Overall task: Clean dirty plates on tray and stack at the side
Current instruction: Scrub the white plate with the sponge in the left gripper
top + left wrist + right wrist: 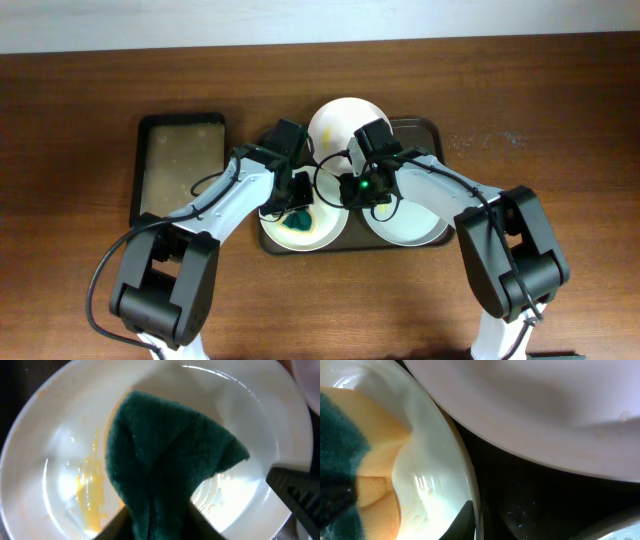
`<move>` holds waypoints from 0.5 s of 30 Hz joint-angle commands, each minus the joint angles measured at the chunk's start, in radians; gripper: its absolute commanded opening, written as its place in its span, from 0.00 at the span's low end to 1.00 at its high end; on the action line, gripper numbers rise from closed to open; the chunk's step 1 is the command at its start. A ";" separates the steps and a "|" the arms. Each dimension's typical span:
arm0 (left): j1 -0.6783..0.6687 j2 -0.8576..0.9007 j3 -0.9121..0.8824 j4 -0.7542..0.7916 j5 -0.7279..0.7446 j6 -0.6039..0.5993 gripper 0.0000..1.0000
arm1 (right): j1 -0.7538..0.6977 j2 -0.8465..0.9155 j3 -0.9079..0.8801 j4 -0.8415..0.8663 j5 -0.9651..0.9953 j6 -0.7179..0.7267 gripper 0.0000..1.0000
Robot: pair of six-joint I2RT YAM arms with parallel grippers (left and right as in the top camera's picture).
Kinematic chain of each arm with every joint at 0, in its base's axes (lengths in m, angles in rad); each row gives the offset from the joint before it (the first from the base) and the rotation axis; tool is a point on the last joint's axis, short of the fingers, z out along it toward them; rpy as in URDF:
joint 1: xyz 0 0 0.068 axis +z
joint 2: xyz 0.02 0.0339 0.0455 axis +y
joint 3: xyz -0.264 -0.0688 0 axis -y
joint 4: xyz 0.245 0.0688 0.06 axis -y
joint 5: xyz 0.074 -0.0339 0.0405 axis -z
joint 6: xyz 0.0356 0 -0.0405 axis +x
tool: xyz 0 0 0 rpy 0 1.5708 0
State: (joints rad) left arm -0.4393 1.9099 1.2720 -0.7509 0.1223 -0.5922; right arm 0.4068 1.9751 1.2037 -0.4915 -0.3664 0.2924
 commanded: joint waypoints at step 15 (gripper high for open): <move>-0.010 0.009 -0.063 -0.054 -0.504 0.002 0.00 | 0.005 0.013 -0.016 0.002 0.021 0.001 0.10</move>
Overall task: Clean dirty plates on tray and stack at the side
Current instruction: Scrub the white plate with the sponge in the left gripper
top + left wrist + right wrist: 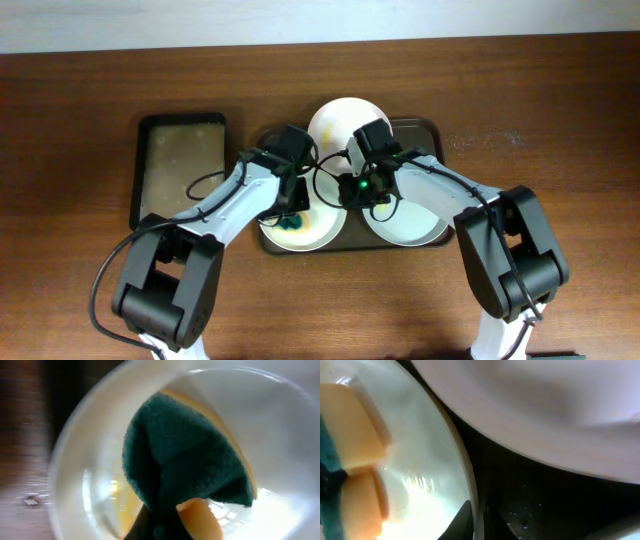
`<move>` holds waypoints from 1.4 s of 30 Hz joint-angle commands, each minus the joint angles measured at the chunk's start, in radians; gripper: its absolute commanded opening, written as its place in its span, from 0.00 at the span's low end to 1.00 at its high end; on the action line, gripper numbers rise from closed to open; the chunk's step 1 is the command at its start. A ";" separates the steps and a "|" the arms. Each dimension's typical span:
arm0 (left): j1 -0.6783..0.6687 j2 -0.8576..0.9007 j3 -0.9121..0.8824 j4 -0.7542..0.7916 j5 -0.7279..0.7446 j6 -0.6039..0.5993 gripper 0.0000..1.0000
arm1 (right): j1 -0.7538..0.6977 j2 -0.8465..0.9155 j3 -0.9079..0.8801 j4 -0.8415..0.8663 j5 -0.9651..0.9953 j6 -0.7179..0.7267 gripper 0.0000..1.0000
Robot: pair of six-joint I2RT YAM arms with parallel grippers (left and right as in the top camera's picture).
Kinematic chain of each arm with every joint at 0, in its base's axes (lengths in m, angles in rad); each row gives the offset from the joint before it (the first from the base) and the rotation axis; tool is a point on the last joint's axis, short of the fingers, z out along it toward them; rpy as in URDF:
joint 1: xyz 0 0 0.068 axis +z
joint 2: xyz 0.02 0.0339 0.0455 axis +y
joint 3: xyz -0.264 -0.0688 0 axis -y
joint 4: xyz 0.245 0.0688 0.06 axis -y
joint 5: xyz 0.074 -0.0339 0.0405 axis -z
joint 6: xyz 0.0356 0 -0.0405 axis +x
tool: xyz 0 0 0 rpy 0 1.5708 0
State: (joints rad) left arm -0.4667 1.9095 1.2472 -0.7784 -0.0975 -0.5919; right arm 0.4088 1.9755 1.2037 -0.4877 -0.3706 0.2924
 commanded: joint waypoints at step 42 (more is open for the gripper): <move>0.019 0.084 0.065 -0.029 -0.495 0.001 0.00 | 0.003 0.013 -0.016 -0.009 0.051 0.001 0.10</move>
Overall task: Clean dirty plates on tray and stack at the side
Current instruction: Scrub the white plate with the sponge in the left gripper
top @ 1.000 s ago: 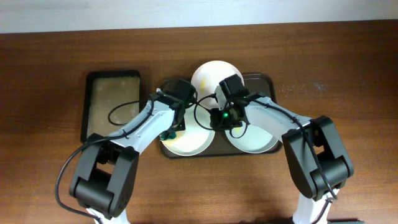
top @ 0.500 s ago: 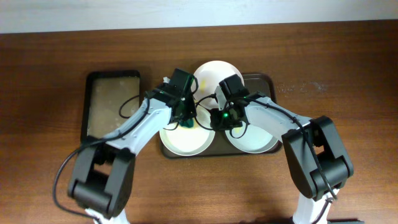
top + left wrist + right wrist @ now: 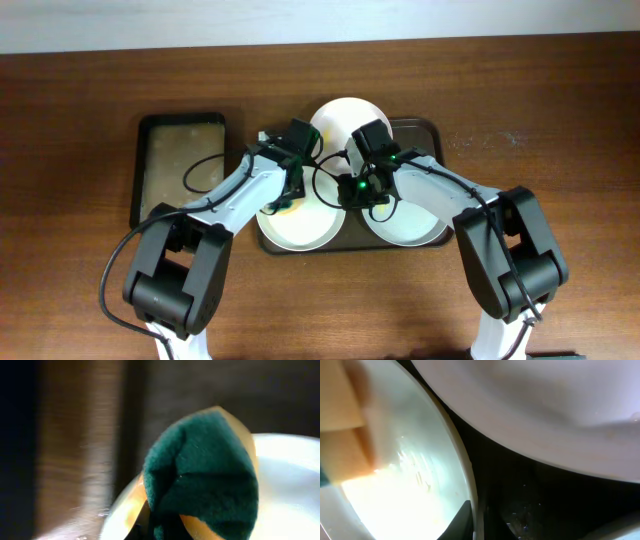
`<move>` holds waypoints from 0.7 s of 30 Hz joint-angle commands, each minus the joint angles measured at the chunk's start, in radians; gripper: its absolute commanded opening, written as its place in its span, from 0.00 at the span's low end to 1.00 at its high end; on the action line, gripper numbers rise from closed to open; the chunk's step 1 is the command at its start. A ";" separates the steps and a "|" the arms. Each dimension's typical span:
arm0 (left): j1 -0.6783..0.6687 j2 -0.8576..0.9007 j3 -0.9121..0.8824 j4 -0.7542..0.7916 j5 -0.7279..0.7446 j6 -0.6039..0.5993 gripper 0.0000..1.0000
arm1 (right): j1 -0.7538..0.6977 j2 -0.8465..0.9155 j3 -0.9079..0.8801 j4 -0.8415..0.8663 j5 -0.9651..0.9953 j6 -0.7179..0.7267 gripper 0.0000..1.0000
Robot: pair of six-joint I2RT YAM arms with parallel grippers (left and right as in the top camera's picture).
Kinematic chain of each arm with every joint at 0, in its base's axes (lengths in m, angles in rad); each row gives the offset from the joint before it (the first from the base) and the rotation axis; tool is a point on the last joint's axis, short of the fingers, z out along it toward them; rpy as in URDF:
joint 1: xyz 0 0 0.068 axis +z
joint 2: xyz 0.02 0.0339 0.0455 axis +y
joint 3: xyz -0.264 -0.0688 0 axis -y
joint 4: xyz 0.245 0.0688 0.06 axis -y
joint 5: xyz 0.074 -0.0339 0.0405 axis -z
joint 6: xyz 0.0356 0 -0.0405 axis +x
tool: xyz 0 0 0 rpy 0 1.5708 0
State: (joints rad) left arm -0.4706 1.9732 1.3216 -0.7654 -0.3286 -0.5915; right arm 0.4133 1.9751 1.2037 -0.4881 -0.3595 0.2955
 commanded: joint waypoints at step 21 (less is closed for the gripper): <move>0.019 -0.105 -0.085 -0.029 0.359 0.000 0.00 | -0.001 0.013 -0.016 -0.009 0.041 -0.002 0.10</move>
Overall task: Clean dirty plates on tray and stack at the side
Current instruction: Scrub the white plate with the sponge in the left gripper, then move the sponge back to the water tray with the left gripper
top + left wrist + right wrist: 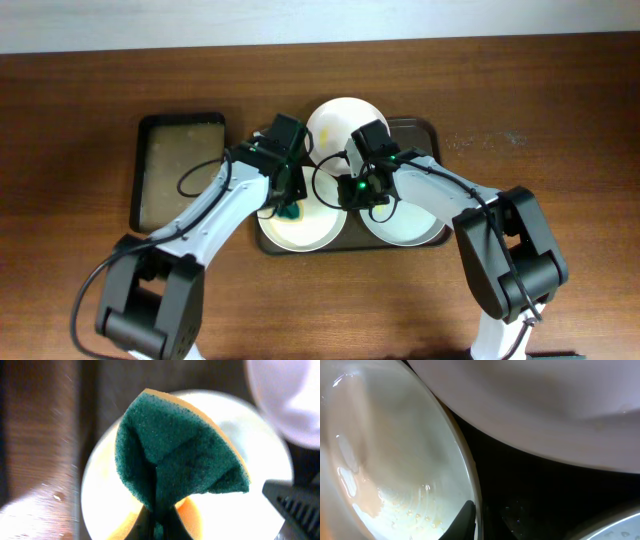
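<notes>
Three white plates lie on the dark centre tray (432,130). My left gripper (289,203) is shut on a green and yellow sponge (178,454), held over the left half of the front-left plate (305,230). My right gripper (353,196) is shut on that plate's right rim (466,467); one finger (464,516) lies inside the rim, and the outer finger is lost against the dark tray. Small droplets sit on the plate near that finger. The back plate (338,120) and the front-right plate (410,226) lie beside it.
A second dark tray (180,165) with a brownish floor lies on the wooden table (560,120) to the left of the centre tray. The back plate (545,405) overhangs close above my right gripper. The plates crowd each other on the tray.
The sponge was at the plate's far-left rim, half over the tray edge. Now it is over the plate's left half, and the left wrist view takes in the whole plate. The right gripper has not moved.
The sponge first lay in the middle of the front-left plate beside a yellow smear, with my right gripper on the rim. It then stood further left, then at the far rim, and is now back over the plate. The smear does not show in the glare.
</notes>
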`<move>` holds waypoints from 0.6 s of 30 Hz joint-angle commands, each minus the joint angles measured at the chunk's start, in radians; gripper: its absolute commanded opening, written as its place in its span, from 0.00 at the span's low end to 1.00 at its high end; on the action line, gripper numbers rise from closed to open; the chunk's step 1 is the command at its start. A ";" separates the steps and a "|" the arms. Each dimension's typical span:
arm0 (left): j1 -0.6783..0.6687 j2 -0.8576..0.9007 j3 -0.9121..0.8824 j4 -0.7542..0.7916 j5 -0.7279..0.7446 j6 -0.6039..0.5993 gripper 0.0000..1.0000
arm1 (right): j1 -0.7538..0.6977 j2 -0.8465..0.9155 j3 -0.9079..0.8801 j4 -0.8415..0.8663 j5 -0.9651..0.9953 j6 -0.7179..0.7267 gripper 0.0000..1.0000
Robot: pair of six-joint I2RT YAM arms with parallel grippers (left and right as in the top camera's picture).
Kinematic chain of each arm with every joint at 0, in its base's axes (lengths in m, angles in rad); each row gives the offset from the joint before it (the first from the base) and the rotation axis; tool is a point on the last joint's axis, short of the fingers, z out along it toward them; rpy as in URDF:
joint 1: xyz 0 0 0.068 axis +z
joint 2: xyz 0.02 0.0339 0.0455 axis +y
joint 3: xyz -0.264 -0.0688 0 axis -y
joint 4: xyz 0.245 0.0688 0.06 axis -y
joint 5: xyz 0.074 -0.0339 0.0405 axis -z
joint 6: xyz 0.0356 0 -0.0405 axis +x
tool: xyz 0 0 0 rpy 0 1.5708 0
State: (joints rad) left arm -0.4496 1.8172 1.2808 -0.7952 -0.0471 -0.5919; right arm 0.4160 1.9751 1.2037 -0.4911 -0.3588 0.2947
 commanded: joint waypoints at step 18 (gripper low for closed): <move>0.004 0.026 -0.040 -0.068 -0.414 0.001 0.00 | -0.004 0.013 -0.016 -0.010 0.058 -0.002 0.10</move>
State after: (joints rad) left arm -0.4644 1.8812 1.2137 -0.8375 -0.2829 -0.5915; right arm 0.4171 1.9751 1.2037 -0.4919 -0.3576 0.2955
